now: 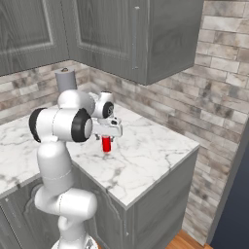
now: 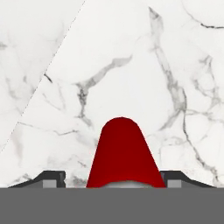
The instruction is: Four empty soda cans are scattered around the kitchen. Gather all the cans and cluster them next to the stove for recycling.
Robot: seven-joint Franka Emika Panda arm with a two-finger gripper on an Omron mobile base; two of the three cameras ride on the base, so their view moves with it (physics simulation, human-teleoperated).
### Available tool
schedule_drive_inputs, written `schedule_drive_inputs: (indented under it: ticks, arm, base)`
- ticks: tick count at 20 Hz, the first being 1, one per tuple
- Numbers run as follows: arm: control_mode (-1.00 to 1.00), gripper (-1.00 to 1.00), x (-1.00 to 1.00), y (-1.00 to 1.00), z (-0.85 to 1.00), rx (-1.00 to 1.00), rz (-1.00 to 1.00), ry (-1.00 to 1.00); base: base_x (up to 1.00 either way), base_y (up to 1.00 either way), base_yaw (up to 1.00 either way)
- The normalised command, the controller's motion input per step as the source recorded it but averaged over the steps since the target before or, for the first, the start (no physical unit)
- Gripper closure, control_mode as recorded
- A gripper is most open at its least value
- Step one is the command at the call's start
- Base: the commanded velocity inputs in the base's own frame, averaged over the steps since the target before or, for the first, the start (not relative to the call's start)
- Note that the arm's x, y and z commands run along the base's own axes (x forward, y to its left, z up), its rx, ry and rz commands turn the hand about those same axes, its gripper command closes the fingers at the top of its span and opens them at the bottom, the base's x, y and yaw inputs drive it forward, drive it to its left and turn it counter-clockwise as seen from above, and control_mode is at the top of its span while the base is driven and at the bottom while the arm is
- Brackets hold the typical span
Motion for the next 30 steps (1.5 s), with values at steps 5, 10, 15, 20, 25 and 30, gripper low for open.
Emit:
schedule_drive_inputs:
  ticks: [5,10,15,20,25,30]
  arm:
    - [-1.0,1.0,0.0,0.0,0.0,0.0,0.0,0.0]
    - [-1.0,1.0,0.0,0.0,0.0,0.0,0.0,0.0]
    - [-1.0,1.0,-0.18,0.02,0.08,0.0,0.0,-0.02]
    - [-1.0,1.0,-0.39,0.13,0.1,0.0,0.0,-0.04]
    - [-1.0,1.0,-0.45,0.13,0.18,0.0,0.0,0.0]
    - [-1.0,1.0,-0.38,0.07,0.25,0.0,0.0,0.0]
  base:
    - [0.0,0.0,0.0]
    - [0.0,0.0,0.0]
    - [0.0,0.0,0.0]
    - [0.0,0.0,0.0]
    - [0.0,0.0,0.0]
    - [0.0,0.0,0.0]
